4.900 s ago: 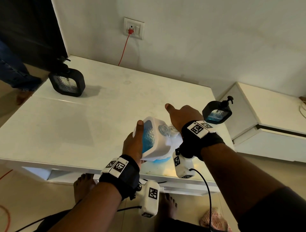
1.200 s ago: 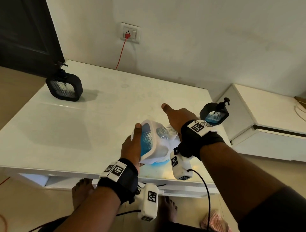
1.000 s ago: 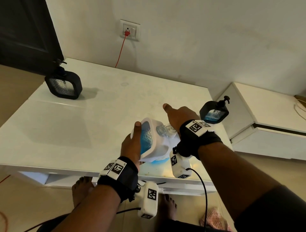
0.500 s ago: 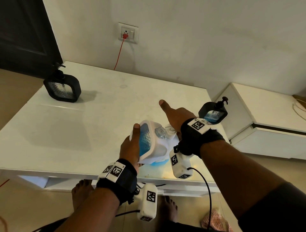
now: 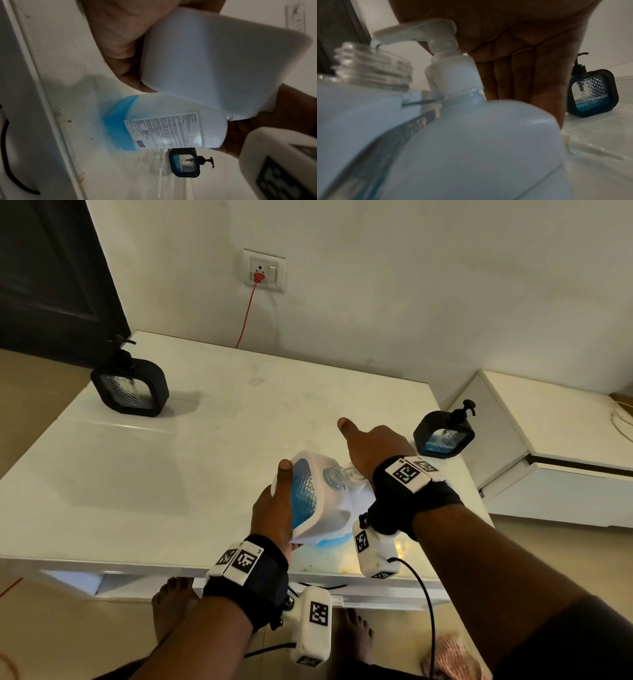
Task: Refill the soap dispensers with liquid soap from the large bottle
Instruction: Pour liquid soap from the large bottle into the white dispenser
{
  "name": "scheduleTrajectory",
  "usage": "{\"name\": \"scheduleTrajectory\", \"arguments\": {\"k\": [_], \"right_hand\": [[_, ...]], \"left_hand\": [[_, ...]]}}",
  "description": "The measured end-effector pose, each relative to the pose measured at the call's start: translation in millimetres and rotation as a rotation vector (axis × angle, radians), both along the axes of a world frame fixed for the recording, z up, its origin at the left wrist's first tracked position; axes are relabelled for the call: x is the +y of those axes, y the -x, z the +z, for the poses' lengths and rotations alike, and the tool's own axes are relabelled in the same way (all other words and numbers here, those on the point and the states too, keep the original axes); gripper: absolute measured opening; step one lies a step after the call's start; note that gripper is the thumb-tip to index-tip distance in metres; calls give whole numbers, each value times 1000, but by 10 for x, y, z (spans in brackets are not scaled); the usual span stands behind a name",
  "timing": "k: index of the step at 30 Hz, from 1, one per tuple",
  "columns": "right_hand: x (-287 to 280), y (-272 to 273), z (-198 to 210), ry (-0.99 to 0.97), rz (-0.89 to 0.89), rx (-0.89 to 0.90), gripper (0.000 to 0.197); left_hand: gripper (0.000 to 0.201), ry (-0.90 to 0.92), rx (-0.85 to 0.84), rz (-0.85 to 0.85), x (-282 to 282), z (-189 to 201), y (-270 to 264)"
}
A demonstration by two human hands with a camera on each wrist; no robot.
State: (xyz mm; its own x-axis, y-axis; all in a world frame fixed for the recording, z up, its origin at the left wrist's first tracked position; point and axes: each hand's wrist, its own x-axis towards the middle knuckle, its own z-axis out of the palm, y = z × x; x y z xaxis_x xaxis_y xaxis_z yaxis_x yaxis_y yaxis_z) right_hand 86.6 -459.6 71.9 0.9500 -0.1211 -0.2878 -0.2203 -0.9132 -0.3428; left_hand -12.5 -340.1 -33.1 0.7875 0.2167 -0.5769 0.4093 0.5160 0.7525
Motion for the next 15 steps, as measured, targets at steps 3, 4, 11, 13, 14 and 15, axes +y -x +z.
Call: {"name": "scheduleTrajectory", "arguments": {"k": [3, 4, 11, 13, 14, 15], "right_hand": [[-10, 1, -35, 16, 1, -37, 68], [-12, 4, -34, 18, 1, -44, 65], [3, 9, 43, -3, 16, 8, 74], [10, 4, 110, -49, 34, 56, 77], [7, 3, 139, -64, 45, 75, 79], [5, -1, 159, -68, 54, 89, 81]], "left_hand": [[126, 1, -2, -11, -1, -14, -7], [126, 4, -1, -12, 2, -23, -12], [110, 13, 1, -20, 11, 43, 7], [119, 18, 14, -18, 13, 55, 6], [118, 18, 18, -14, 13, 60, 7], [113, 14, 20, -13, 13, 79, 10]]}}
